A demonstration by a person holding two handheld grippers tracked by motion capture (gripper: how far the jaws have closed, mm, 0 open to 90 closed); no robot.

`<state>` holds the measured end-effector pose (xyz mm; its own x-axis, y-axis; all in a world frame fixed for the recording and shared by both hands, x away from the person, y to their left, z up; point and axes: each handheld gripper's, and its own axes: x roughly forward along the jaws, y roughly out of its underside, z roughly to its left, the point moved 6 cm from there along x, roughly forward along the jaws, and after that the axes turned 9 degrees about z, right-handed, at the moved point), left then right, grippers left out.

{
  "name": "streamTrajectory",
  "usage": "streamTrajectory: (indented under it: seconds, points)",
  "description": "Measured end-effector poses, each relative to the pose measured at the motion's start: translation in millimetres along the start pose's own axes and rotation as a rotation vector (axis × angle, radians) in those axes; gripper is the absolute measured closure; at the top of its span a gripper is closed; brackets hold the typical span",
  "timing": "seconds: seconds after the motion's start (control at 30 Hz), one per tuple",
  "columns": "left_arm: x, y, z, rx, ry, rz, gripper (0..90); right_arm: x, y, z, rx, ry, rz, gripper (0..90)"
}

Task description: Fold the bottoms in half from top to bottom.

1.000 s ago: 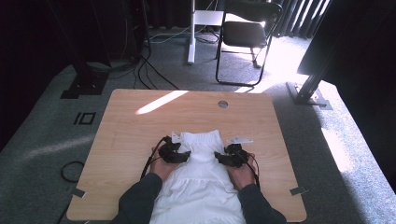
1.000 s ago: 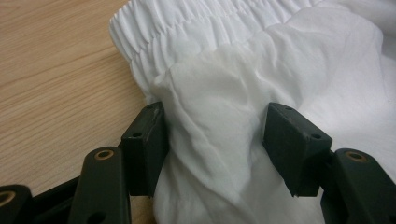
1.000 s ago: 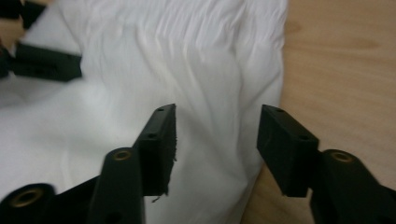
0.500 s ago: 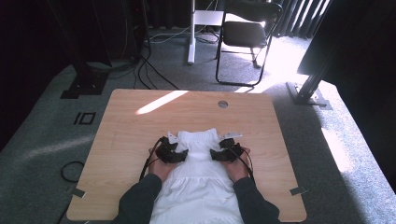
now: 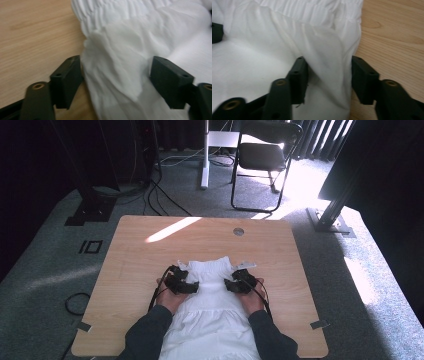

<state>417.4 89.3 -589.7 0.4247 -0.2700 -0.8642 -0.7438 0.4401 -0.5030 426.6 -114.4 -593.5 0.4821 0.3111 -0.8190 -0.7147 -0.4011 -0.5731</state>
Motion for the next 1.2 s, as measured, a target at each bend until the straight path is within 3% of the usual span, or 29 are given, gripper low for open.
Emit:
streamTrajectory:
  seconds: [0.1, 0.13, 0.2, 0.27, 0.33, 0.47, 0.5, 0.53, 0.6, 0.73, 0.87, 0.93, 0.97, 1.0, 1.2]
  points:
    - [-3.1, 0.7, -3.8, 0.019, 0.031, 0.007, 41.9, -0.5, -1.4, 4.8, -0.022, -0.032, 0.008, 73.4]
    - [-3.8, 0.6, -5.3, 0.031, 0.056, 0.001, 51.9, -0.6, -2.1, 6.9, -0.02, -0.054, 0.017, 80.0]
    - [-2.5, 0.4, -7.0, 0.03, 0.118, -0.025, 76.6, 0.0, -3.8, 7.9, -0.011, -0.089, 0.032, 84.7]
    - [-3.3, -4.8, -5.9, 0.055, 0.122, -0.057, 84.7, 0.5, -5.9, 6.0, -0.017, -0.107, 0.047, 85.5]
    - [-12.6, -16.0, -2.2, 0.073, 0.155, -0.092, 85.4, -2.7, -11.3, 0.7, -0.028, -0.098, 0.046, 85.7]
    - [-44.3, -55.2, 10.3, 0.129, 0.135, -0.169, 85.6, -32.2, -41.7, -11.9, 0.014, -0.138, -0.055, 85.8]
    - [-52.8, -66.8, 12.7, 0.14, 0.128, -0.193, 85.7, -41.1, -51.0, -14.1, 0.007, -0.127, -0.077, 85.8]
    - [-52.8, -66.8, 12.7, 0.14, 0.128, -0.193, 85.7, -41.1, -51.0, -14.1, 0.007, -0.127, -0.077, 85.8]
    - [-71.8, -91.5, 17.2, 0.162, 0.108, -0.258, 85.7, -60.0, -71.6, -18.9, -0.008, -0.09, -0.132, 85.8]
    - [-100.9, -127.6, 28.6, 0.157, 0.103, -0.325, 85.6, -91.1, -100.8, -23.8, 0.01, -0.07, -0.245, 85.8]
    - [-121.4, -147.8, 33.5, 0.138, 0.111, -0.369, 85.4, -118.3, -128.2, -29.5, 0.016, -0.053, -0.328, 85.8]
    - [-125.6, -149.6, 33.8, 0.132, 0.121, -0.376, 85.4, -124.4, -133.2, -29.8, 0.016, -0.054, -0.34, 85.8]
    - [-132.0, -145.7, 31.8, 0.126, 0.15, -0.381, 85.4, -129.9, -135.9, -29.1, 0.014, -0.054, -0.348, 85.8]
    - [-133.7, -141.2, 29.5, 0.138, 0.158, -0.38, 85.3, -137.6, -133.5, -25.3, -0.021, -0.042, -0.352, 85.8]
    - [-147.5, -95.9, 4.8, 0.222, 0.193, -0.362, 84.6, -144.9, -92.6, -8.4, -0.089, -0.072, -0.337, 85.7]
